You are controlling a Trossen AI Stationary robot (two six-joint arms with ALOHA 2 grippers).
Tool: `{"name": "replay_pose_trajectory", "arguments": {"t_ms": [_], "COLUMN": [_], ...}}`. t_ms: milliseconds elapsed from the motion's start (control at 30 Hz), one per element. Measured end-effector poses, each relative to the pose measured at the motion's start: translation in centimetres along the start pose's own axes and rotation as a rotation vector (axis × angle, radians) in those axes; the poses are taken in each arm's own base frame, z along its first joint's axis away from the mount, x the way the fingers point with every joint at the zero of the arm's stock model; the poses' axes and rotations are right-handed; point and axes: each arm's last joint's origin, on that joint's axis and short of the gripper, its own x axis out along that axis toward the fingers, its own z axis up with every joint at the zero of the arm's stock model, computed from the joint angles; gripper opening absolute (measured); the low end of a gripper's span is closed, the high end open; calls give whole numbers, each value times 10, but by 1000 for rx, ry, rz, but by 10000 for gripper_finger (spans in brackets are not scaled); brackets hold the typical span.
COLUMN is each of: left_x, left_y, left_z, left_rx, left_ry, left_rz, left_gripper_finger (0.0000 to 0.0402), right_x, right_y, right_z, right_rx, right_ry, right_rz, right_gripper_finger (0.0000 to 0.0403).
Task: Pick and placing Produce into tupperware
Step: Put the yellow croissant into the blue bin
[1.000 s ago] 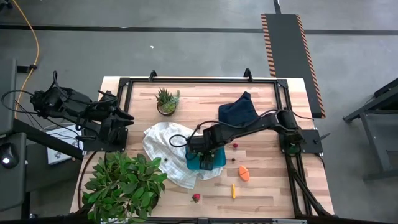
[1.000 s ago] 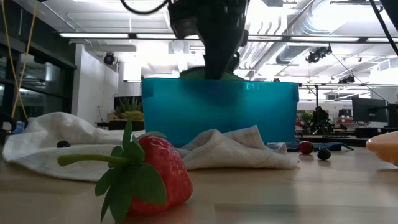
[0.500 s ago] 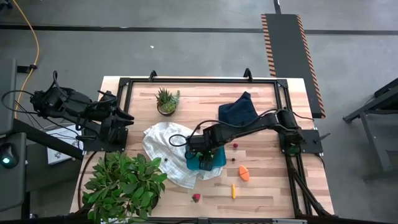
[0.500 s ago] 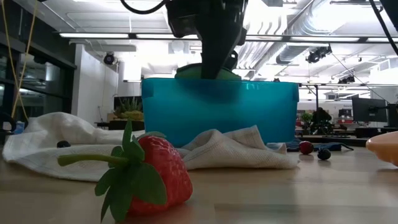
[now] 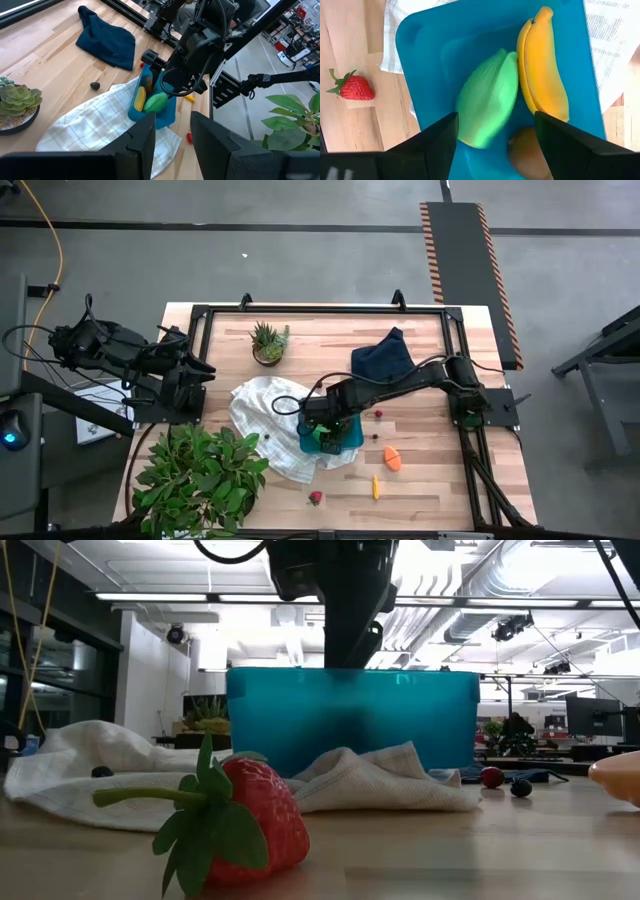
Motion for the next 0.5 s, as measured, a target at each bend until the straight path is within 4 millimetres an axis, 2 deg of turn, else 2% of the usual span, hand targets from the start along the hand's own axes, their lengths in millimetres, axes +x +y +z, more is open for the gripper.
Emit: {"name": "replay_pose_trajectory", "arguments": {"t_ms": [267,500], "left_x": [0,0], "left_y": [0,0], "left_z": [0,0], "left_rx": [1,1], "left_ry": [0,0], "left_rz": [0,0], "left_gripper_finger": [111,111], "right_x": [-3,-33], "right_y": [0,4], "right_z": [-1,3], "right_rx": [10,4], "right_ry": [11,29], "right_rz": [-8,-23], "right_gripper_finger": [252,252]}}
